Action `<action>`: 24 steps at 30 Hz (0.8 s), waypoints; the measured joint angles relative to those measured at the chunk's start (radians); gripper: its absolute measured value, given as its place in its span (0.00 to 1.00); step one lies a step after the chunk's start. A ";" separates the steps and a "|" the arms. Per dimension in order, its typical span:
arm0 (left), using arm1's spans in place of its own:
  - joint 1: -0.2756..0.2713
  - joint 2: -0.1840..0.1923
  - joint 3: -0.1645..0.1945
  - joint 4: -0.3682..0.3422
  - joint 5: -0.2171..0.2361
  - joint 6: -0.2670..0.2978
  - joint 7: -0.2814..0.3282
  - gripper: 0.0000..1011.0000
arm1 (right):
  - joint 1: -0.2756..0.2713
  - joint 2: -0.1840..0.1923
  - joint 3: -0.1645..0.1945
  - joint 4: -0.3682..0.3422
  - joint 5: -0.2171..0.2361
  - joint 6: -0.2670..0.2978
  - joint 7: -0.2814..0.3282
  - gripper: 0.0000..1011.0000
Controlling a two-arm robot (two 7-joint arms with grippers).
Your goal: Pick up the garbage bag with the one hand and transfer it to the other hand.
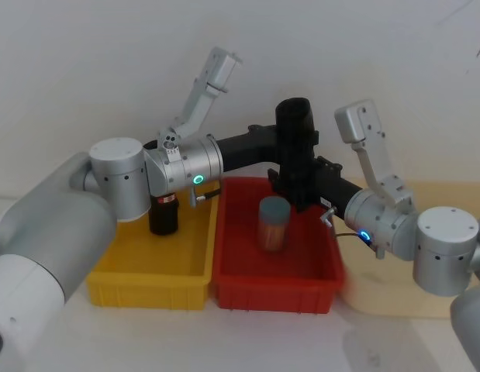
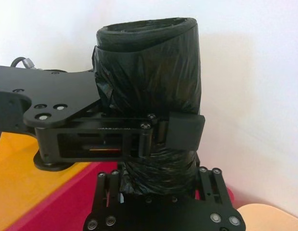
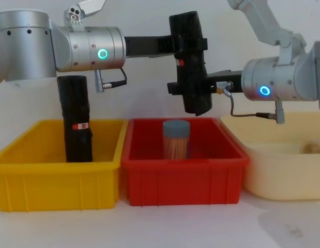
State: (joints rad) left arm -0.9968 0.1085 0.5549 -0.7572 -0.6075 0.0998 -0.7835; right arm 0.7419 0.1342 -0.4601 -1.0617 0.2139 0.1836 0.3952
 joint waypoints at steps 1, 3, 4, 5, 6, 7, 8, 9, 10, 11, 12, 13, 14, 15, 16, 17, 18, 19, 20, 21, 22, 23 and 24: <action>0.000 0.000 0.000 0.000 0.000 0.000 0.000 0.37 | 0.002 -0.001 0.000 0.003 -0.001 -0.001 -0.001 0.73; 0.000 0.000 0.000 0.000 0.000 0.000 0.000 0.37 | 0.004 -0.003 -0.001 0.006 -0.002 -0.001 -0.003 0.66; 0.000 0.000 0.000 0.000 0.000 0.000 0.000 0.37 | 0.004 -0.003 -0.001 0.007 -0.002 -0.001 -0.003 0.62; 0.000 0.000 0.000 0.000 0.000 0.000 0.000 0.39 | 0.005 -0.004 -0.001 0.009 -0.003 -0.002 -0.004 0.60; 0.000 0.000 0.000 0.000 0.000 0.000 0.000 0.43 | 0.006 -0.005 -0.001 0.010 -0.003 -0.002 -0.005 0.58; 0.000 0.000 0.000 0.000 0.000 0.000 0.000 0.45 | 0.007 -0.006 -0.001 0.010 -0.003 -0.002 -0.005 0.56; 0.000 0.000 0.000 0.000 0.000 0.000 0.000 0.46 | 0.007 -0.006 -0.002 0.011 -0.004 -0.002 -0.006 0.56; 0.000 0.000 0.000 0.000 0.000 0.000 0.000 0.48 | 0.007 -0.006 -0.002 0.011 -0.004 -0.002 -0.006 0.56; 0.000 0.000 0.000 0.000 0.000 0.000 0.000 0.54 | 0.007 -0.006 -0.002 0.011 -0.004 -0.002 -0.006 0.56; 0.000 0.000 0.000 0.000 0.000 0.000 0.000 0.56 | 0.007 -0.006 -0.001 0.011 -0.004 -0.002 -0.006 0.56; 0.000 0.000 0.000 0.000 0.000 0.000 0.000 0.59 | 0.007 -0.006 0.000 0.011 -0.005 -0.002 -0.006 0.56; 0.000 0.000 0.000 0.000 0.000 0.000 0.000 0.62 | 0.007 -0.006 0.000 0.011 -0.005 -0.002 -0.006 0.56; 0.000 0.000 0.000 0.000 0.000 0.000 0.000 0.62 | 0.006 -0.006 0.000 0.010 -0.005 -0.002 -0.007 0.56; 0.000 0.000 0.000 0.000 0.000 0.000 0.000 0.67 | 0.005 -0.006 0.002 0.009 -0.006 -0.002 -0.010 0.56; 0.000 0.000 0.000 0.000 0.000 0.000 0.000 0.69 | 0.002 -0.005 0.005 0.006 -0.008 -0.001 -0.015 0.56; 0.000 0.000 0.000 0.000 0.000 0.000 0.000 0.73 | 0.002 -0.005 0.005 0.006 -0.008 -0.001 -0.015 0.56; 0.000 0.000 0.000 0.000 0.000 0.000 0.000 0.77 | 0.000 -0.005 0.008 0.004 -0.010 0.000 -0.022 0.56; 0.000 0.000 0.000 0.000 0.000 0.000 0.000 0.78 | -0.001 -0.004 0.009 0.002 -0.011 0.000 -0.026 0.56; 0.000 0.000 0.000 0.000 0.000 0.000 0.000 0.84 | -0.004 -0.003 0.013 -0.001 -0.014 0.002 -0.035 0.56; 0.000 0.000 0.000 0.000 0.000 0.000 0.000 0.86 | -0.006 -0.002 0.016 -0.003 -0.015 0.003 -0.039 0.56; 0.000 0.000 0.000 0.000 0.000 0.000 0.000 0.87 | -0.007 -0.001 0.018 -0.005 -0.017 0.004 -0.044 0.56; 0.000 0.000 0.000 0.000 0.000 0.000 0.000 0.92 | -0.009 0.000 0.021 -0.007 -0.019 0.004 -0.049 0.56; 0.000 0.000 0.000 0.000 0.000 0.000 0.000 0.94 | -0.012 0.002 0.025 -0.011 -0.022 0.006 -0.060 0.56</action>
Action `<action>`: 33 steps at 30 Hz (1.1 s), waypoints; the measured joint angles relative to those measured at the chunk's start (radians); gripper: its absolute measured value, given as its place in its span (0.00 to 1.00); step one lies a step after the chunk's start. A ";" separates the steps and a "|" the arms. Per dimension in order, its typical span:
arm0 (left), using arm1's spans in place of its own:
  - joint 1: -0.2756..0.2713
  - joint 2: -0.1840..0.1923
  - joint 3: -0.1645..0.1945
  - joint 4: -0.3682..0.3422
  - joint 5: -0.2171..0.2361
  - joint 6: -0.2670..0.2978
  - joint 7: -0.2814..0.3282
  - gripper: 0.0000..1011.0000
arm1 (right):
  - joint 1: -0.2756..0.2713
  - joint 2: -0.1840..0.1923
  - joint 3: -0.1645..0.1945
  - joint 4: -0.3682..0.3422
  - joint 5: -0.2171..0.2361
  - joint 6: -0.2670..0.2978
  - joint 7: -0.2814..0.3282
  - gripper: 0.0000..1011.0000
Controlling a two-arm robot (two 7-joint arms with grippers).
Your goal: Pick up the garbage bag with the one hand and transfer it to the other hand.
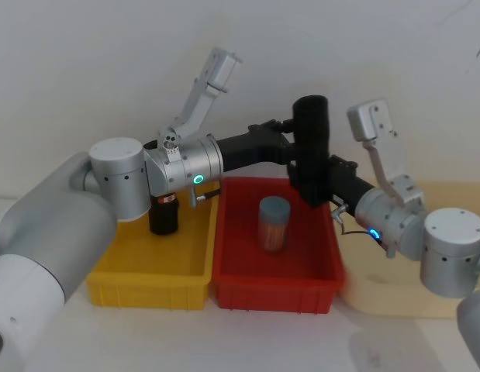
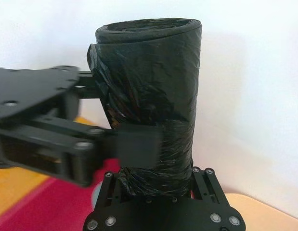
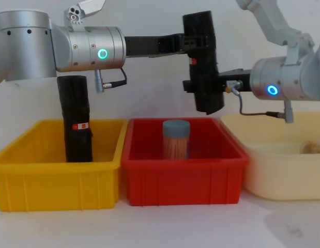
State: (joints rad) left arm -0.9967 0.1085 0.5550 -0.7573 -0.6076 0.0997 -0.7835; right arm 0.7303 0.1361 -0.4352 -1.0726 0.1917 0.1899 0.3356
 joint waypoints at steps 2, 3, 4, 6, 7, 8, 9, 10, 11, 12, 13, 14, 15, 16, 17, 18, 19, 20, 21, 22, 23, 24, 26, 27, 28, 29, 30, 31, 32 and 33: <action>0.000 0.000 0.000 0.000 0.000 0.000 0.000 0.98 | -0.005 0.005 0.007 -0.007 -0.006 0.004 -0.019 0.56; 0.000 0.000 0.000 0.000 0.000 0.000 0.000 0.99 | -0.007 0.006 0.010 -0.009 -0.009 0.005 -0.026 0.56; 0.000 0.000 0.000 0.000 0.000 0.000 0.000 0.99 | -0.009 0.008 0.013 -0.012 -0.011 0.007 -0.030 0.56; 0.000 0.000 0.000 0.000 0.000 0.000 0.000 0.99 | -0.014 0.013 0.022 -0.017 -0.017 0.011 -0.050 0.56; 0.000 0.000 0.000 0.000 0.000 0.000 0.000 0.99 | -0.017 0.016 0.026 -0.020 -0.019 0.013 -0.057 0.56; 0.000 0.000 0.000 0.000 0.000 0.000 0.000 0.99 | -0.018 0.018 0.029 -0.022 -0.021 0.015 -0.063 0.56; 0.000 0.000 0.000 0.000 0.000 0.000 0.000 0.99 | -0.020 0.020 0.032 -0.024 -0.023 0.017 -0.069 0.56; 0.000 0.000 0.000 0.000 0.000 0.000 0.000 0.99 | -0.024 0.025 0.038 -0.028 -0.027 0.021 -0.081 0.56; 0.000 0.000 0.000 0.000 0.000 0.000 0.000 0.99 | -0.025 0.027 0.041 -0.030 -0.029 0.024 -0.087 0.56; 0.000 0.000 0.000 0.000 0.000 0.000 0.000 0.99 | -0.027 0.030 0.044 -0.032 -0.032 0.027 -0.096 0.56; 0.000 0.000 0.000 0.000 0.000 0.000 0.000 0.99 | -0.031 0.036 0.051 -0.037 -0.038 0.033 -0.110 0.56; 0.000 0.000 0.000 0.000 0.000 0.000 0.000 0.99 | -0.034 0.043 0.058 -0.042 -0.043 0.039 -0.121 0.56; 0.000 0.000 0.000 0.000 0.000 0.000 0.000 0.99 | -0.036 0.046 0.061 -0.043 -0.045 0.041 -0.125 0.56; 0.000 0.000 0.000 0.000 0.000 0.000 0.000 0.99 | -0.037 0.050 0.064 -0.046 -0.048 0.046 -0.132 0.56; 0.000 0.000 0.000 0.000 0.000 0.000 0.000 0.99 | -0.040 0.055 0.068 -0.048 -0.050 0.050 -0.137 0.56; 0.000 0.000 0.000 0.000 0.000 0.000 0.000 0.99 | -0.042 0.064 0.073 -0.051 -0.056 0.060 -0.147 0.56; 0.000 0.000 0.000 0.000 0.000 0.000 0.000 0.99 | -0.044 0.068 0.076 -0.052 -0.060 0.066 -0.152 0.56; 0.000 0.000 0.000 0.000 0.000 0.000 0.000 0.99 | -0.045 0.071 0.077 -0.053 -0.063 0.072 -0.156 0.56; 0.000 0.000 0.000 0.000 0.000 0.000 0.000 0.99 | -0.047 0.083 0.082 -0.056 -0.070 0.084 -0.163 0.56; 0.000 0.000 0.000 0.000 0.000 0.000 0.000 0.99 | -0.048 0.088 0.083 -0.057 -0.075 0.093 -0.167 0.56; 0.000 0.000 0.000 0.000 0.000 0.000 0.000 0.99 | -0.048 0.094 0.084 -0.057 -0.079 0.100 -0.170 0.56; 0.000 0.000 0.000 0.000 0.000 0.000 0.000 0.99 | -0.049 0.101 0.086 -0.058 -0.083 0.107 -0.172 0.56; 0.000 0.000 0.000 0.000 0.000 0.000 0.000 0.99 | -0.050 0.122 0.090 -0.058 -0.097 0.134 -0.180 0.58; 0.000 0.000 0.000 0.000 0.000 0.000 0.000 0.99 | -0.051 0.128 0.091 -0.058 -0.101 0.143 -0.182 0.61; 0.000 0.000 0.000 0.000 0.000 0.000 0.000 0.99 | -0.051 0.133 0.092 -0.058 -0.104 0.149 -0.184 0.64; 0.000 0.000 0.000 0.000 0.000 0.000 0.000 0.99 | -0.051 0.138 0.093 -0.058 -0.108 0.156 -0.186 0.68; 0.000 0.000 0.000 0.000 0.000 0.000 0.000 0.99 | -0.052 0.142 0.093 -0.058 -0.111 0.160 -0.187 0.69; 0.000 0.000 0.000 0.000 0.000 0.000 0.000 0.99 | -0.052 0.150 0.095 -0.058 -0.117 0.170 -0.190 0.74; 0.000 0.000 0.000 0.000 0.000 0.000 0.000 0.99 | -0.053 0.153 0.096 -0.057 -0.120 0.175 -0.191 0.74; 0.000 0.000 0.000 0.000 0.000 0.000 0.000 0.99 | -0.053 0.156 0.096 -0.057 -0.122 0.179 -0.192 0.79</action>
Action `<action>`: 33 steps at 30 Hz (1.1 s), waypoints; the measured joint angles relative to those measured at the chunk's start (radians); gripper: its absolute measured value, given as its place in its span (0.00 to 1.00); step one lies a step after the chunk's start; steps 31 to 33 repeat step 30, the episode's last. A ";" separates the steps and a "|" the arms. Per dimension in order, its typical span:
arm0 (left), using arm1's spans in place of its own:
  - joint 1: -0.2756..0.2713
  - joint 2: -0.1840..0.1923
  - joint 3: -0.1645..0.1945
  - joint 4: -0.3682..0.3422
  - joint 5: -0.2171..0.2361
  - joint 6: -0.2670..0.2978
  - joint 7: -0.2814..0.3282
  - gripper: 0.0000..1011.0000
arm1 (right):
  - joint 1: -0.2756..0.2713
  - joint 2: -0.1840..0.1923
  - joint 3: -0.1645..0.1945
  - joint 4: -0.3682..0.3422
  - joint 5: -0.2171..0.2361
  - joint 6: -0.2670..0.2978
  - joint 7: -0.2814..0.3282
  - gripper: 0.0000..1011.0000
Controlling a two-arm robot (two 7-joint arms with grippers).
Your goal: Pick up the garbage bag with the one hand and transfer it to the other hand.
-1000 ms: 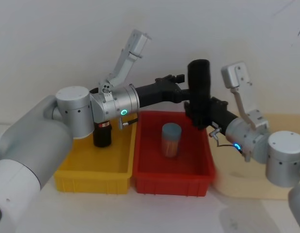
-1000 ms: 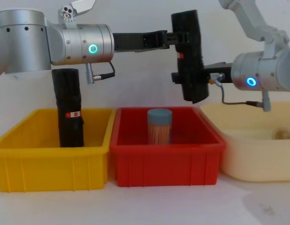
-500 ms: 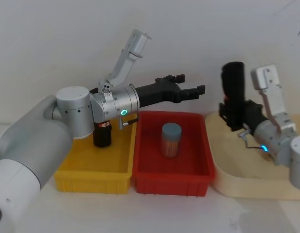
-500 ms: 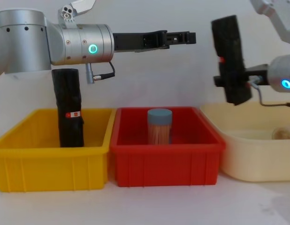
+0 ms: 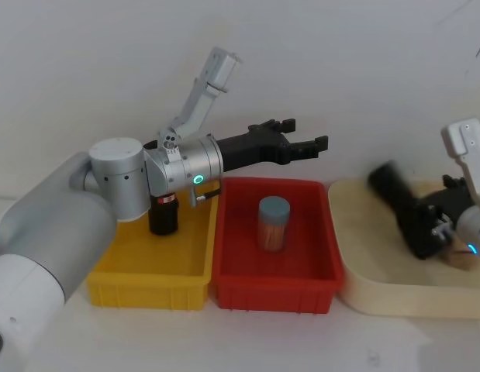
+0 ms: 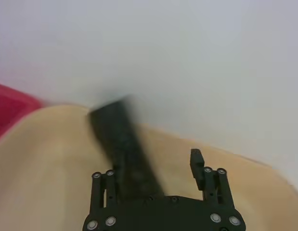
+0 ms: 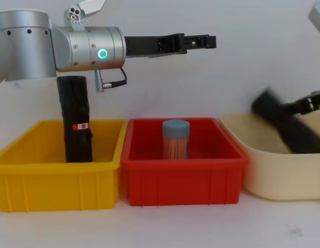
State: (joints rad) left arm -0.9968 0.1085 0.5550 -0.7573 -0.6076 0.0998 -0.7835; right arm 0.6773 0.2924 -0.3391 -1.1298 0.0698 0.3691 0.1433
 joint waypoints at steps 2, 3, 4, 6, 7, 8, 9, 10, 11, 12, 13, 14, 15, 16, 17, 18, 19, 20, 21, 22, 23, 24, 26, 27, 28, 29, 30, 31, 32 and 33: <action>0.000 0.000 0.000 0.000 0.000 0.000 0.000 0.99 | -0.001 0.009 0.001 0.001 -0.006 0.011 -0.003 0.85; 0.000 0.000 0.000 0.000 0.000 0.000 0.000 0.99 | -0.001 0.011 0.002 0.001 -0.007 0.014 -0.004 0.87; 0.000 0.000 0.000 0.000 0.000 0.000 0.000 0.99 | -0.001 0.014 0.002 0.001 -0.009 0.017 -0.005 0.89; 0.000 0.000 0.000 0.000 0.000 0.000 0.000 0.99 | -0.001 0.020 0.004 0.002 -0.014 0.025 -0.007 0.95; 0.000 0.000 0.000 0.000 0.000 0.000 0.000 0.99 | -0.002 0.023 0.004 0.002 -0.016 0.030 -0.008 0.97; 0.000 0.000 0.000 0.000 0.000 0.000 0.000 0.99 | -0.002 0.025 0.004 0.002 -0.017 0.032 -0.009 0.99; 0.000 0.000 0.000 0.000 0.000 0.000 0.000 0.99 | -0.002 0.028 0.005 0.002 -0.020 0.036 -0.010 0.99; 0.000 0.000 0.000 0.000 0.000 0.000 0.000 0.99 | -0.002 0.028 0.005 0.002 -0.020 0.036 -0.010 0.99; 0.000 0.000 0.000 0.000 0.000 0.000 0.000 0.99 | -0.002 0.030 0.005 0.003 -0.021 0.039 -0.010 0.99; 0.000 0.000 0.000 0.000 0.000 0.000 0.000 0.99 | -0.002 0.032 0.006 0.003 -0.023 0.042 -0.011 0.99; 0.000 0.000 0.000 0.000 0.000 0.000 0.000 0.99 | -0.003 0.034 0.006 0.003 -0.025 0.045 -0.012 0.99; 0.000 0.000 0.000 0.000 0.000 0.000 0.000 0.99 | -0.003 0.036 0.006 0.003 -0.025 0.046 -0.013 0.99; 0.000 0.000 0.000 0.000 0.000 0.000 0.000 0.99 | -0.003 0.036 0.006 0.003 -0.026 0.047 -0.013 0.99; 0.000 0.000 0.000 0.000 0.000 0.000 0.000 0.99 | -0.003 0.037 0.007 0.003 -0.027 0.048 -0.013 0.99; 0.000 0.000 0.000 0.000 0.000 0.000 0.000 0.99 | -0.003 0.039 0.007 0.003 -0.028 0.050 -0.014 0.99; 0.000 0.000 0.000 0.000 0.000 0.000 0.000 0.99 | -0.003 0.040 0.007 0.003 -0.029 0.051 -0.014 0.99; 0.000 0.000 0.000 0.000 0.000 0.000 0.000 0.99 | -0.003 0.041 0.007 0.004 -0.029 0.053 -0.014 0.99; 0.000 0.000 0.000 0.000 0.000 0.000 0.000 0.99 | -0.003 0.041 0.007 0.004 -0.029 0.053 -0.014 0.99; 0.000 0.000 0.000 0.000 0.000 0.000 0.000 0.99 | -0.003 0.042 0.007 0.004 -0.030 0.054 -0.015 0.99; 0.000 0.000 0.000 0.000 0.000 0.000 0.000 0.99 | -0.003 0.043 0.007 0.004 -0.031 0.055 -0.015 0.99; 0.000 0.000 0.000 0.000 0.000 0.000 0.000 0.99 | -0.003 0.044 0.008 0.004 -0.032 0.056 -0.015 0.99; 0.000 0.000 0.000 0.000 0.000 0.000 0.000 0.99 | -0.003 0.045 0.008 0.004 -0.032 0.057 -0.015 0.99; 0.000 0.000 0.000 0.000 0.000 0.000 0.000 0.99 | -0.004 0.046 0.008 0.004 -0.033 0.058 -0.016 0.99; 0.000 0.000 0.000 0.000 0.000 0.000 0.000 0.99 | -0.004 0.046 0.008 0.004 -0.033 0.058 -0.016 0.99; 0.000 0.000 0.000 0.000 0.000 0.000 0.000 0.99 | -0.004 0.047 0.008 0.004 -0.033 0.059 -0.016 0.99; 0.000 0.000 0.000 0.000 0.000 0.000 0.000 0.99 | -0.004 0.047 0.008 0.005 -0.034 0.060 -0.016 0.99; 0.000 0.000 0.000 0.000 0.000 0.000 0.000 0.99 | -0.004 0.047 0.008 0.005 -0.034 0.060 -0.016 0.99; 0.000 0.000 0.000 0.000 0.000 0.000 0.000 0.99 | -0.004 0.047 0.008 0.005 -0.034 0.060 -0.016 0.99; 0.000 0.000 0.000 0.000 0.000 0.000 0.000 0.99 | -0.004 0.047 0.008 0.005 -0.034 0.060 -0.016 0.99; 0.000 0.000 0.000 0.000 0.000 0.000 0.000 0.99 | -0.004 0.047 0.008 0.005 -0.034 0.060 -0.016 0.99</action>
